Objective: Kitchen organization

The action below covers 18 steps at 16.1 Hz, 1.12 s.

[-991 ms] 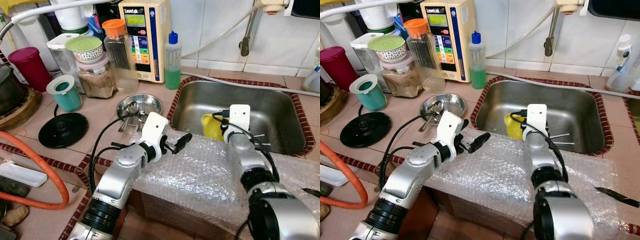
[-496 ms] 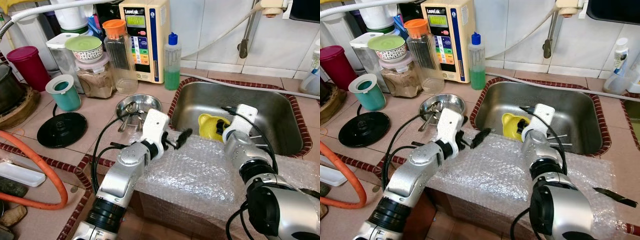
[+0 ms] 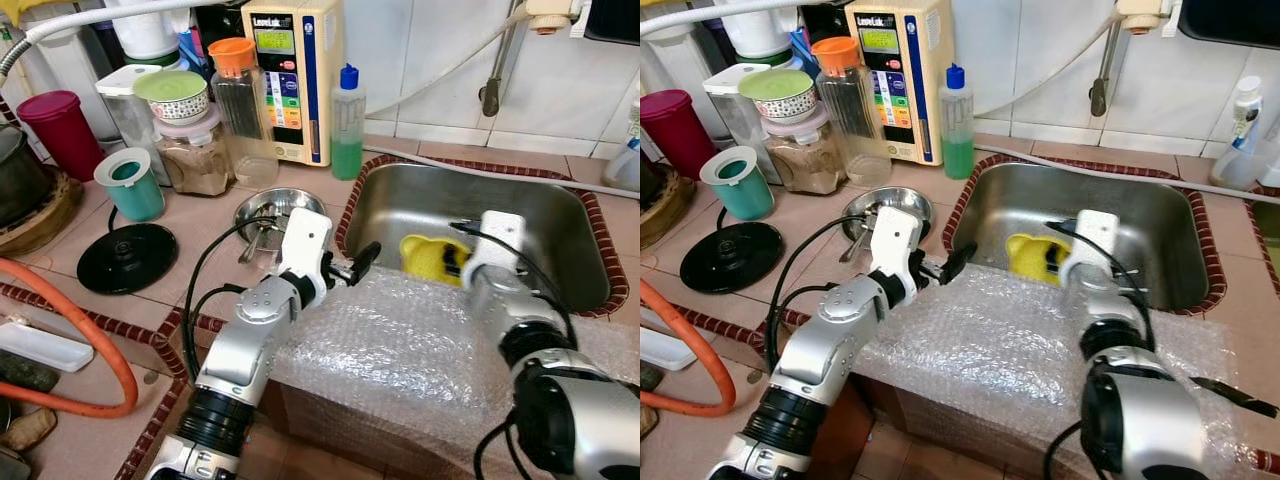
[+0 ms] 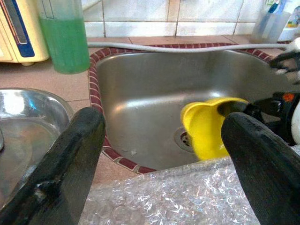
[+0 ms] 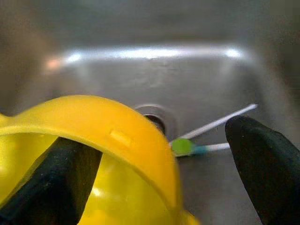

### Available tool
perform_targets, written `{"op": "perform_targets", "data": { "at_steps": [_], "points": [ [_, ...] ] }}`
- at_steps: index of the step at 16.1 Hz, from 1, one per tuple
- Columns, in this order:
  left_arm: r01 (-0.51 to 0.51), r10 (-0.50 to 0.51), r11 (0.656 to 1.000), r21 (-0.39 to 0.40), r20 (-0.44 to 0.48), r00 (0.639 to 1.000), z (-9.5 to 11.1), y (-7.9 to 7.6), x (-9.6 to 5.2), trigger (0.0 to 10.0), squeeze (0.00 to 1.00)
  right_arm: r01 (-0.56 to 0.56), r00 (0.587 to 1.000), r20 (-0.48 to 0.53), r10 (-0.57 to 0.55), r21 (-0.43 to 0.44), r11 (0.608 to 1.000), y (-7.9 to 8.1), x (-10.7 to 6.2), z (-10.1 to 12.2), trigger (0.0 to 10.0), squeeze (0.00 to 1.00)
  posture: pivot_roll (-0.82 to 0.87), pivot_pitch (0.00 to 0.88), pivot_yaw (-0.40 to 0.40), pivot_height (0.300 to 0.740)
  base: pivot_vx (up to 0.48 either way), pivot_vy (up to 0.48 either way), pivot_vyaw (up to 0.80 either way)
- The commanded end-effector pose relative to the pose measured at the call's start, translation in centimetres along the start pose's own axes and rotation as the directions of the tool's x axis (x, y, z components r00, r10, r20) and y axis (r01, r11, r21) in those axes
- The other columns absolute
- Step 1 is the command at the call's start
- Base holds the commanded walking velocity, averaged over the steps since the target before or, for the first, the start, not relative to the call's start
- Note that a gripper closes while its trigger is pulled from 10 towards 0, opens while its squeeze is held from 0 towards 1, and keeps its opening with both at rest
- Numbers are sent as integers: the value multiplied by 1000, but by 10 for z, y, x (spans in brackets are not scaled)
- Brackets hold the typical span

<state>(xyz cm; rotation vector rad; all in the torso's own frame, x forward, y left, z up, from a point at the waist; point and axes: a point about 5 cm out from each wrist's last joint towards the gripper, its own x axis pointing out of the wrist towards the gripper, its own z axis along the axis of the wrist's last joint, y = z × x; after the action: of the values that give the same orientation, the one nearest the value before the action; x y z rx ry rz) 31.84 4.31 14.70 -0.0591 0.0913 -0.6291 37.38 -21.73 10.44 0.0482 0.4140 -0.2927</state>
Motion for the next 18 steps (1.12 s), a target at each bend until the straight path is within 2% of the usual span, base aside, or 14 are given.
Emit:
{"op": "perform_targets", "data": {
  "at_steps": [1,2,4,5,6,7,8,10,12,13,15,16,17,18],
  "points": [
    [-30,30,999,14,16,999,5,5,1,10000,1000,30,999,-19,-31,-17,999,-7,0,-5,10000,1000,-44,0,80,740,0,0,0],
    [-86,86,996,13,28,996,8,13,1,10000,1000,3,999,-42,-2,38,999,-10,0,-8,10000,1000,-45,0,85,740,0,0,0],
    [-183,183,983,9,43,982,12,28,0,10000,1000,-30,998,-55,23,-128,991,-13,0,-15,10000,1000,-42,0,89,740,0,0,0],
    [-210,210,978,3,47,977,13,32,0,10000,1000,-34,997,-71,22,-165,986,-16,0,-18,10000,1000,-42,0,89,740,0,0,0],
    [-225,225,974,-17,39,974,13,35,0,10000,1000,-271,955,-128,269,4,963,4,-3,-25,10000,1000,-42,0,92,740,0,0,0],
    [-226,227,974,-17,38,973,13,36,-1,10000,1000,-203,972,-119,204,21,979,-4,-2,-24,10000,1000,-39,0,92,740,0,0,0],
    [-225,225,974,-15,39,974,13,36,-1,10000,1000,-133,982,-113,153,164,977,-15,-1,-23,10000,1000,-37,0,91,740,0,0,0],
    [-227,227,974,-16,37,973,12,35,-1,10000,1000,-165,980,-97,176,120,979,-11,-1,-19,10000,1000,-40,0,93,740,0,0,0],
    [-227,227,974,-18,35,973,12,33,1,10000,1000,1,999,-46,-3,-46,999,-32,1,-8,10000,1000,-39,0,87,740,0,0,0],
    [-231,231,973,-19,38,972,12,33,1,10000,1000,-18,1000,-14,19,17,1000,-38,1,-1,10000,1000,-40,0,89,740,0,0,0],
    [-252,253,967,-21,44,966,15,38,1,10000,1000,-60,995,-67,68,123,991,-34,1,-4,10000,1000,-43,0,88,740,0,0,0],
    [-259,260,966,-21,47,964,16,41,0,10000,914,22,999,-29,-21,53,998,-47,1,0,10000,1000,-37,0,85,740,0,0,0],
    [-264,264,964,-23,47,963,16,43,0,10000,0,-45,997,-55,52,127,991,-39,1,-2,10000,980,-39,0,88,740,0,0,0],
    [-255,256,967,-25,36,966,15,43,0,10000,0,-6,999,-33,5,-24,1000,-43,1,0,10000,914,-39,0,88,740,0,0,0]
  ]
}}
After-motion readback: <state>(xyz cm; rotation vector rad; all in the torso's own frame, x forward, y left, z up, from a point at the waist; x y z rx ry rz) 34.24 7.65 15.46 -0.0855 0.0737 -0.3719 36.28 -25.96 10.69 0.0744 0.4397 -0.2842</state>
